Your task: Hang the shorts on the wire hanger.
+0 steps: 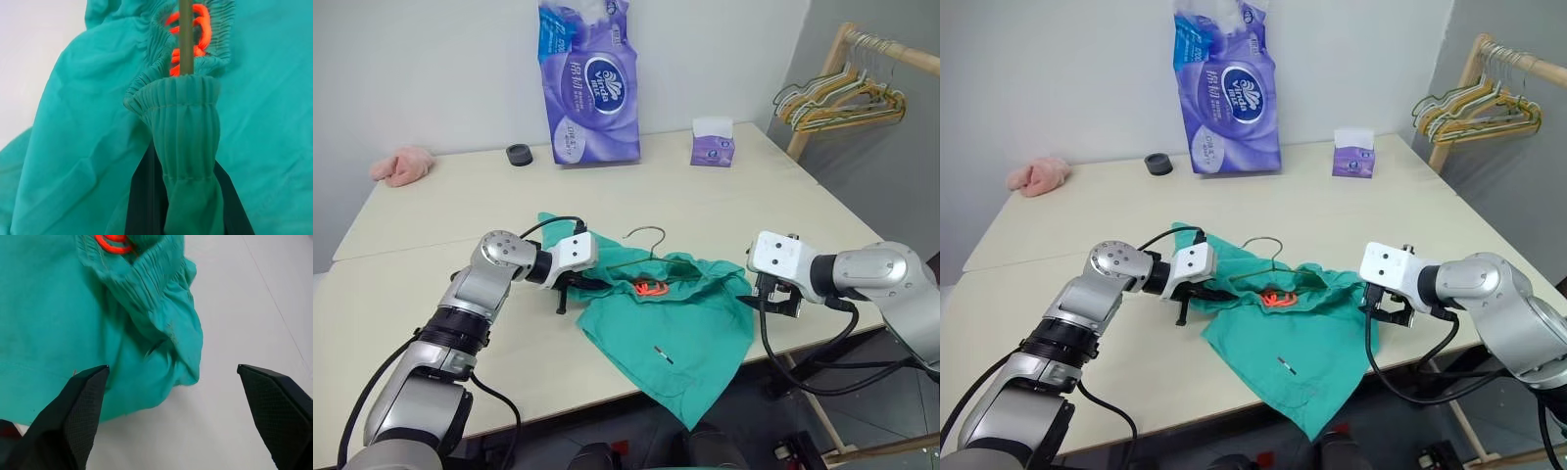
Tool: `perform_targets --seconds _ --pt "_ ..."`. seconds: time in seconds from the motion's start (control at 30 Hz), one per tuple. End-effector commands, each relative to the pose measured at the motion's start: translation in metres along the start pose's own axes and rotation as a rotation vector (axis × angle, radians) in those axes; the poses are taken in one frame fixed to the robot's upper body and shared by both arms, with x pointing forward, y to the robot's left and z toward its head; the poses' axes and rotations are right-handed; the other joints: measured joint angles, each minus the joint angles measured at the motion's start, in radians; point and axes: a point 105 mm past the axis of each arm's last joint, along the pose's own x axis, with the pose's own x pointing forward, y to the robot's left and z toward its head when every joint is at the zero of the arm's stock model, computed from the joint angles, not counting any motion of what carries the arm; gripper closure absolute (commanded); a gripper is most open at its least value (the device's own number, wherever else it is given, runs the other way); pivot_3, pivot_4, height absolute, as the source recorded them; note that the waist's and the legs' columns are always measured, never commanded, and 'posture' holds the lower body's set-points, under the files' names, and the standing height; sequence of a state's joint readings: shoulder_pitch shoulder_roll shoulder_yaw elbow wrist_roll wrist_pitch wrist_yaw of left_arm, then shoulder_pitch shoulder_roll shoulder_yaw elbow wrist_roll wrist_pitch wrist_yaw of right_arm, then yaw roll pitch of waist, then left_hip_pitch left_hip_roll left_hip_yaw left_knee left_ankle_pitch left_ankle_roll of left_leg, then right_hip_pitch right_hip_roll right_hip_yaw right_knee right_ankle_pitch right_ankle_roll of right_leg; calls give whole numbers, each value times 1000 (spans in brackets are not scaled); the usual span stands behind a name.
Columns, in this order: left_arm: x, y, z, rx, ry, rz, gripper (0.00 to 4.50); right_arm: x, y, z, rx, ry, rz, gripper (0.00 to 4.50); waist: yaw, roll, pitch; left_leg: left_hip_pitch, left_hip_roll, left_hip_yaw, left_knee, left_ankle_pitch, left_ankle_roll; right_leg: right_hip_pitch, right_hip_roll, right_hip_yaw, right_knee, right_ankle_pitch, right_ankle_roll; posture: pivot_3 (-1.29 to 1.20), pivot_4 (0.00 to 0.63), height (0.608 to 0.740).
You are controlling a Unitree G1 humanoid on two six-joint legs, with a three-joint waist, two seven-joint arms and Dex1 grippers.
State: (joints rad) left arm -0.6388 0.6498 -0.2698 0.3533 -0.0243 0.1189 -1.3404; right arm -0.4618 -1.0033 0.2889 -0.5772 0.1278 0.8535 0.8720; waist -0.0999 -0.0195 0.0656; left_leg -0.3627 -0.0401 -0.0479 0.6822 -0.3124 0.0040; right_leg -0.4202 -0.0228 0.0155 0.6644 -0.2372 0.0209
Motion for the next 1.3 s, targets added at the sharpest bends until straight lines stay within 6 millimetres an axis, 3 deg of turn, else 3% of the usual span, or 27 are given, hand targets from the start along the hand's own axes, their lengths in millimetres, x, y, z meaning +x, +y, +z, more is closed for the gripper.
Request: perform_targets --seconds 0.03,0.33,0.53,0.67,1.03,1.2,1.23,1.3 --pt "-3 1 13 61 -24 -6 4500 14 -4 2 -30 -7 -26 65 -4 0 0 0 0 0 0 0 0 0 0 0 0 0 0 -186 38 740" --pt "-3 1 11 82 -15 -13 4500 53 -6 -6 -61 25 22 65 -12 0 0 0 -1 0 0 0 0 0 -1 0 0 0 0 -182 31 740" --pt "-3 -1 14 96 -26 -24 4500 68 -3 -8 -32 27 99 65 -12 0 0 -1 -1 0 0 0 0 0 -1 0 0 0 0 -176 29 740" --pt "-4 -3 16 104 -44 -32 4500 71 -1 -4 -2 7 146 837 -13 0 0 -1 -1 0 0 0 0 -1 -1 0 0 0 0 -169 29 740" --pt "-4 -8 24 138 -116 -44 4500 63 9 6 23 -30 225 4487 -12 0 0 -1 -1 0 0 0 0 -1 -1 0 0 0 0 -166 27 740" --pt "-5 -3 41 110 -243 -5 4500 53 10 12 61 -58 243 4487 -11 0 0 -1 -1 -1 0 0 0 -1 -1 0 0 0 0 -167 24 740" --pt "-7 1 41 108 -247 9 4095 49 9 12 68 -61 246 4500 -11 0 0 -1 -1 -1 0 0 0 0 -1 0 0 0 0 -168 22 740" --pt "-12 7 44 91 -266 28 3768 41 8 13 85 -69 251 4500 -10 0 0 -1 -1 -1 0 0 0 -1 -1 0 0 0 0 -169 21 740"
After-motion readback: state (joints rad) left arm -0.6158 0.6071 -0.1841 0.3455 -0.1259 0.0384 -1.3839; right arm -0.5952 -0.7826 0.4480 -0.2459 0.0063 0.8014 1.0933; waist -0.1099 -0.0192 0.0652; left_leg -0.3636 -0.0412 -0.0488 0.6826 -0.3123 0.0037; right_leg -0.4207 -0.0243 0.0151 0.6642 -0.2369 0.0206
